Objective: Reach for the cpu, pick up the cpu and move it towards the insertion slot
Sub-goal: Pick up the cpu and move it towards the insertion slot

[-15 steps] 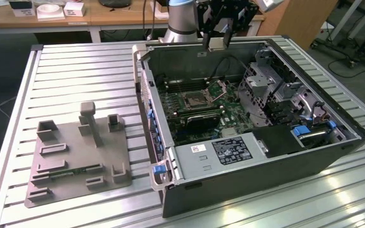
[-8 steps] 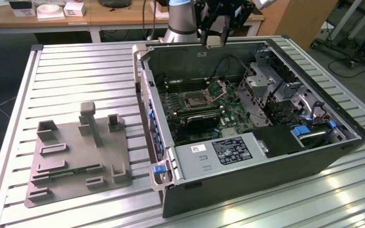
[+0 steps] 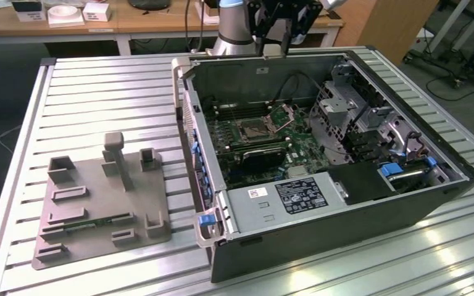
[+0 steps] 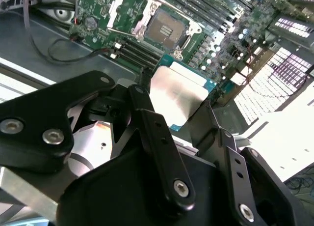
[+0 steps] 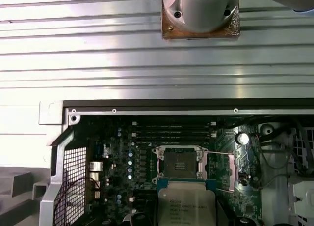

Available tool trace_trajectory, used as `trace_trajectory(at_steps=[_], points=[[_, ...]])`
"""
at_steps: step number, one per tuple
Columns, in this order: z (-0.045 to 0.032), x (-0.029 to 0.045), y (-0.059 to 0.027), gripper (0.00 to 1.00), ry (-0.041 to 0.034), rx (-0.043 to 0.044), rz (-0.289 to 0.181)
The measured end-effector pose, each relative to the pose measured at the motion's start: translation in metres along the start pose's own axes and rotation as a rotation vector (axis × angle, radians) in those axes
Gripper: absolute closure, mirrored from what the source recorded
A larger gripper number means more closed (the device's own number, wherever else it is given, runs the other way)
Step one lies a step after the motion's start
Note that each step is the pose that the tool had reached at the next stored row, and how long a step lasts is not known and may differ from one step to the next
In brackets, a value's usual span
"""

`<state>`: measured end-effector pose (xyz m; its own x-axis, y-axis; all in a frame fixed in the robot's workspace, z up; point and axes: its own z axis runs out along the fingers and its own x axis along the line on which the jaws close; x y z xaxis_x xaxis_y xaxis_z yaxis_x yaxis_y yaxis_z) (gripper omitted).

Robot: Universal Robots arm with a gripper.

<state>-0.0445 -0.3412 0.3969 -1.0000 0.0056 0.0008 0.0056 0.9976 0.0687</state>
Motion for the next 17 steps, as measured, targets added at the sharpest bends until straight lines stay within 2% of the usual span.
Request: trace_trajectory(at_steps=[4,17], points=[[0.0018,-0.0003,0.0010,0.45,0.0012,0.0000,-0.019],[0.0018,-0.0023,0.0010,0.45,0.0013,0.0001,-0.019]])
